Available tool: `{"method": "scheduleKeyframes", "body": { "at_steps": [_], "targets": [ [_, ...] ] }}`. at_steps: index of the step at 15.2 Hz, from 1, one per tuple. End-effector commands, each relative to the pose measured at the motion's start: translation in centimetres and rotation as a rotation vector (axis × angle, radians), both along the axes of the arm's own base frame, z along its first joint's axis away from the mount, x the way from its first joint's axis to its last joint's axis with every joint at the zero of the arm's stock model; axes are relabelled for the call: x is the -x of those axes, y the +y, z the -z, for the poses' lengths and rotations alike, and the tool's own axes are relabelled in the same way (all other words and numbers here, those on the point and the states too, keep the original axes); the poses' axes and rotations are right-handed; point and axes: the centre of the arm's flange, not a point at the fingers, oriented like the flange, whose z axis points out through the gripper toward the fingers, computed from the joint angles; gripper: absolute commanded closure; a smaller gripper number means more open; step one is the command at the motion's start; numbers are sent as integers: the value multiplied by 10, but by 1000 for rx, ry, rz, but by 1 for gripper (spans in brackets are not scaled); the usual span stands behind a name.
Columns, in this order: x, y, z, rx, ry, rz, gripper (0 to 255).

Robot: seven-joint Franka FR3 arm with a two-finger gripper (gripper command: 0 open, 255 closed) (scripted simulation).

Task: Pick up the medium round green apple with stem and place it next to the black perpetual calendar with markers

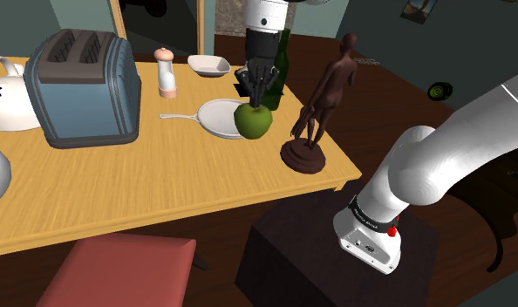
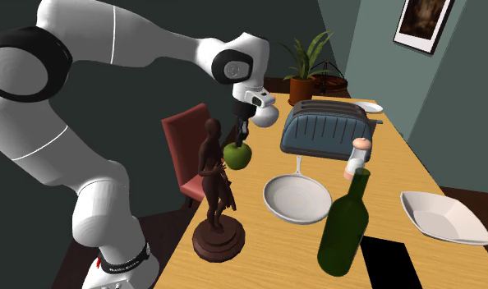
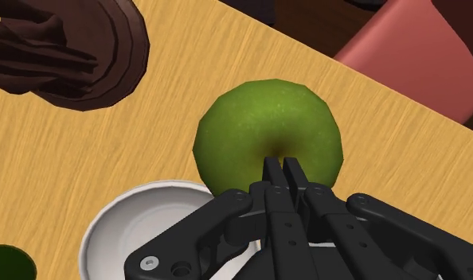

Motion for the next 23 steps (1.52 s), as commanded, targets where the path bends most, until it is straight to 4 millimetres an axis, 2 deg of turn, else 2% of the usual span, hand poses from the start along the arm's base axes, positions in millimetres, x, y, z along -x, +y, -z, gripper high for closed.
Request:
{"method": "scheduleKeyframes", "body": {
  "at_steps": [1,8,23],
  "targets": [
    [0,0,-11,0,0,0,255],
    [0,0,-47,0,0,0,255],
    [-141,-140,-48,0,0,0,255]
  ]
}}
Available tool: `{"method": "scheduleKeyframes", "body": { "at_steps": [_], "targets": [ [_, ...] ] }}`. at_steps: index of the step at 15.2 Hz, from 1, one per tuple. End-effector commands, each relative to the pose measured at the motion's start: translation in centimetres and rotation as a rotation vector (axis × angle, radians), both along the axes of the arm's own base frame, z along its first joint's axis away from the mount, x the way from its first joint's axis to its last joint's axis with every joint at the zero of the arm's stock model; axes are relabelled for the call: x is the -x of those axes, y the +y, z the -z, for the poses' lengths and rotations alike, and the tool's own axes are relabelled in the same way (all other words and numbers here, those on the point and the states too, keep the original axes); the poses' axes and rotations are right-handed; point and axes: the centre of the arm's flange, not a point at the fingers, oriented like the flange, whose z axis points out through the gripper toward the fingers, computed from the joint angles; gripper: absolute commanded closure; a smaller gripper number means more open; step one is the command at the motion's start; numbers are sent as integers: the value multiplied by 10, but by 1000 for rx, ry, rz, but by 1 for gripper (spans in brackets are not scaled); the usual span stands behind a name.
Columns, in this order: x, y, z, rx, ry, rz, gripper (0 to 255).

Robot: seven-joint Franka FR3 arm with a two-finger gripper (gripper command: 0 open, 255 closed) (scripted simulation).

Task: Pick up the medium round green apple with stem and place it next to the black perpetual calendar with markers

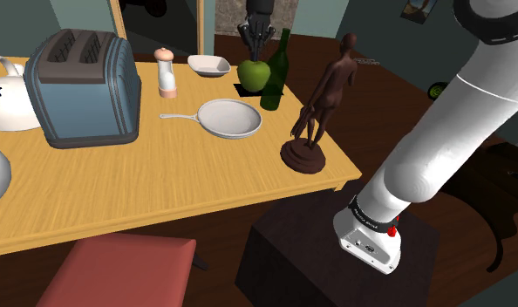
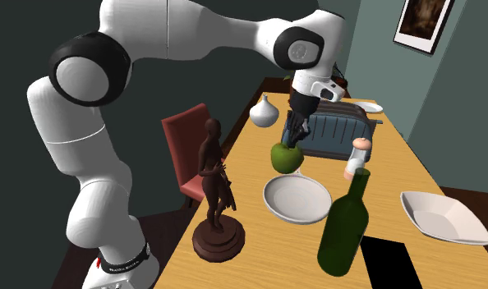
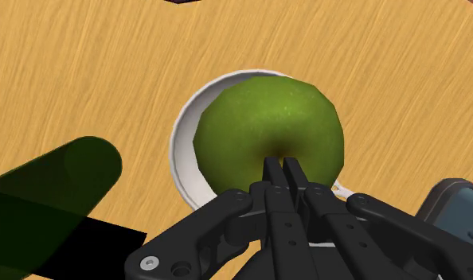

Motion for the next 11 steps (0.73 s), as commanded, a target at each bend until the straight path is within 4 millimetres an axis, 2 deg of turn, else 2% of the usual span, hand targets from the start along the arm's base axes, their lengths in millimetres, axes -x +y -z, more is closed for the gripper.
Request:
{"method": "scheduleKeyframes", "body": {
  "at_steps": [1,11],
  "targets": [
    [-17,-19,2,0,1,-1,255],
    [-111,-112,2,0,1,-1,255]
  ]
}}
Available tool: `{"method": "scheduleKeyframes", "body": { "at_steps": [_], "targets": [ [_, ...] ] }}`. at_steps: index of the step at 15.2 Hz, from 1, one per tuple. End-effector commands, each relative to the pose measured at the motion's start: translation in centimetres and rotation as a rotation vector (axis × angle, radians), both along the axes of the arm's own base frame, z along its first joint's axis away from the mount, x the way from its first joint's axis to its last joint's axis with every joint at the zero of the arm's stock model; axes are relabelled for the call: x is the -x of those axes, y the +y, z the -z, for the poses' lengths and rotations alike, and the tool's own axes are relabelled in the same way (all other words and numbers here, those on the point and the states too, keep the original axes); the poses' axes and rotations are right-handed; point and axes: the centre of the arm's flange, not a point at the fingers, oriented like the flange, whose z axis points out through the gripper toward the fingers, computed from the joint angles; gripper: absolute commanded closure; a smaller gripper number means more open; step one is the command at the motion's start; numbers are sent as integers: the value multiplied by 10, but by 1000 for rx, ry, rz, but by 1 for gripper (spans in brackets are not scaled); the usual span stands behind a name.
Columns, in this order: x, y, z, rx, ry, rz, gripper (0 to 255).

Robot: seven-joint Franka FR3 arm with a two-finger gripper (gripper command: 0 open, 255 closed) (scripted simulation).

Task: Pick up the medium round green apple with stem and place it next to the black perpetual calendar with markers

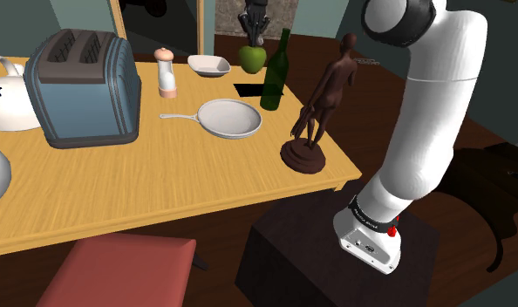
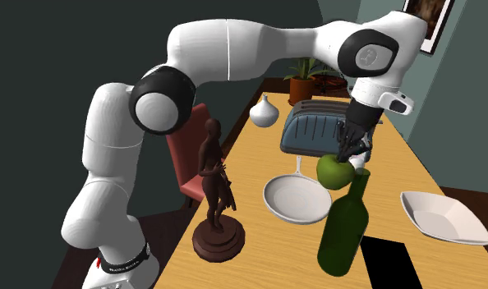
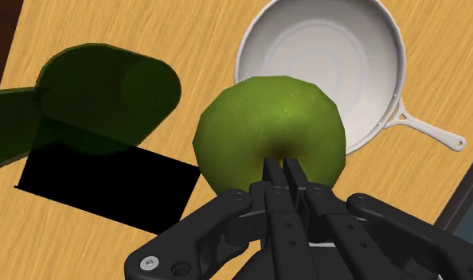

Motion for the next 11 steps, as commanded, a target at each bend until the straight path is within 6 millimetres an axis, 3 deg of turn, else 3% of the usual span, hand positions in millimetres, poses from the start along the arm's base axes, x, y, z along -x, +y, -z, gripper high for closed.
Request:
{"method": "scheduleKeyframes", "body": {
  "at_steps": [1,3,11],
  "targets": [
    [-15,-18,-1,1,0,-1,255],
    [-35,-37,-2,1,0,-1,255],
    [-35,-37,41,1,0,-1,255]
  ]
}}
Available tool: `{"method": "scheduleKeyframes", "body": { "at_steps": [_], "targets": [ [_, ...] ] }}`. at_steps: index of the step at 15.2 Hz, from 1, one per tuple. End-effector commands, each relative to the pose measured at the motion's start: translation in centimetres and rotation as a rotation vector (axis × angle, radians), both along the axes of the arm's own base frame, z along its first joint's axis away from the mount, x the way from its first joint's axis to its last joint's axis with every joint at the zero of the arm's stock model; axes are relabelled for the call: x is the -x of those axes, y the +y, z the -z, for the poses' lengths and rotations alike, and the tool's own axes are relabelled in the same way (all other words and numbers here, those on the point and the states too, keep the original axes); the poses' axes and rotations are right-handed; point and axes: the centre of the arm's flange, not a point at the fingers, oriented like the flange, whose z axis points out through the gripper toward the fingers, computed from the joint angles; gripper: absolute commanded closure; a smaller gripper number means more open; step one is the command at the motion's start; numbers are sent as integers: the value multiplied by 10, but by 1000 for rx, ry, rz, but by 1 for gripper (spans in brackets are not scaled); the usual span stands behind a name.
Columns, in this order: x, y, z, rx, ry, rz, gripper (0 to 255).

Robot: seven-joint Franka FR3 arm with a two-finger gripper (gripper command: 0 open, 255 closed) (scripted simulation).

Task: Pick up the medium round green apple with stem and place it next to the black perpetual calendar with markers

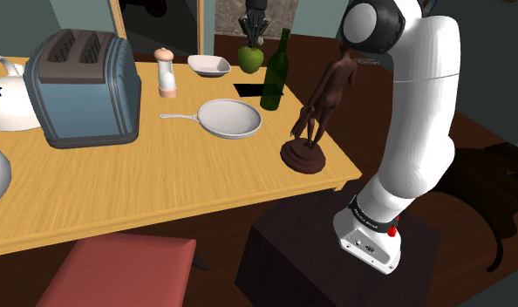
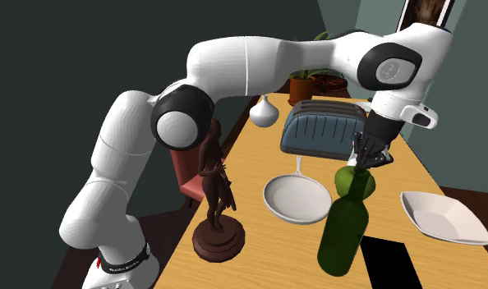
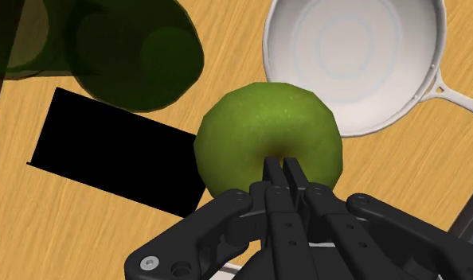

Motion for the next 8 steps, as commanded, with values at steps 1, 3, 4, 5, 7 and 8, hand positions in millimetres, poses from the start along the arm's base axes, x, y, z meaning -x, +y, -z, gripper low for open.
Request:
{"method": "scheduleKeyframes", "body": {
  "at_steps": [1,3,4,5,7,8],
  "targets": [
    [-5,-1,27,-3,22,-2,255],
    [-5,-1,37,-3,22,-2,255],
    [-5,-1,43,-3,22,-2,255],
    [-5,-1,48,-3,22,-2,255],
    [-5,-1,58,-3,22,-2,255],
    [-5,-1,64,-3,22,-2,255]
  ]
}}
